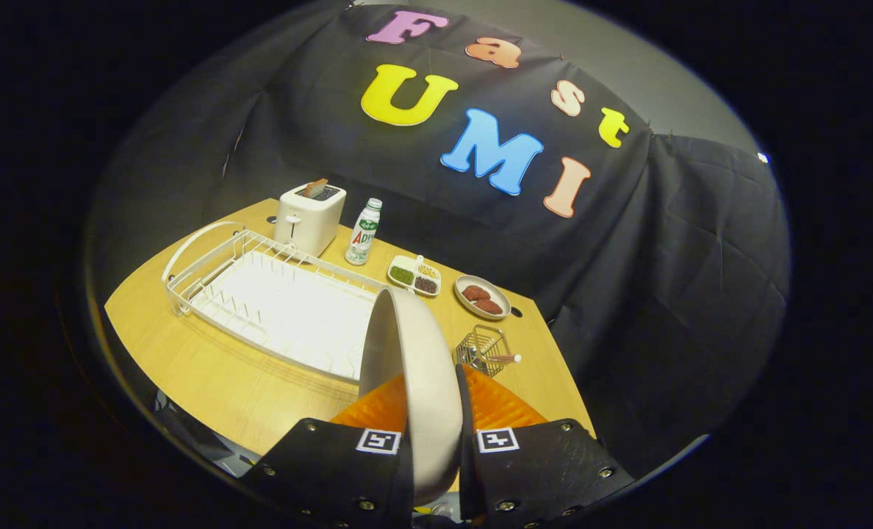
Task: Take the plate from the dish rack, then take the spoon from the basket and place it into the plate.
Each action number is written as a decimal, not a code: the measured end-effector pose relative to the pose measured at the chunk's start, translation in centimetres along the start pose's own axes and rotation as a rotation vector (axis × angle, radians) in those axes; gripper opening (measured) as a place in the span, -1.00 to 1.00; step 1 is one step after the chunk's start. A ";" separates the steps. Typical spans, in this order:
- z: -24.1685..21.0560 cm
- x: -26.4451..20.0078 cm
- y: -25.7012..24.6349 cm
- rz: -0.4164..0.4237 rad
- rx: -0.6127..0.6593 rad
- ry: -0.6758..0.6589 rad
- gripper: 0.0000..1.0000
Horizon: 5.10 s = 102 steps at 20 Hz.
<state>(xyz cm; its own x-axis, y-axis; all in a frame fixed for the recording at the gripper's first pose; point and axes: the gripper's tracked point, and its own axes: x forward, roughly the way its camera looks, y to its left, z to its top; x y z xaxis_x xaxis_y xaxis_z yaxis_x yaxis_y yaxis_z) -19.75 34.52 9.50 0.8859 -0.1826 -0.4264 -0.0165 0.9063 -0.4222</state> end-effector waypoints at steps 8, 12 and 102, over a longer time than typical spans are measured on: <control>-6.2 1.4 2.3 0.150 0.129 0.098 -0.53; -7.7 2.1 3.2 0.187 0.208 0.140 -0.53; -3.0 17.0 -11.9 -0.039 0.537 0.052 -0.98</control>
<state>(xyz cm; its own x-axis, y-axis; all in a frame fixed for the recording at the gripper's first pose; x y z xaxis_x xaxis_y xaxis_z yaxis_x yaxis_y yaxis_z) -5.89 19.51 4.88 0.8567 -0.2261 -0.4636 0.2674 0.9633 0.0243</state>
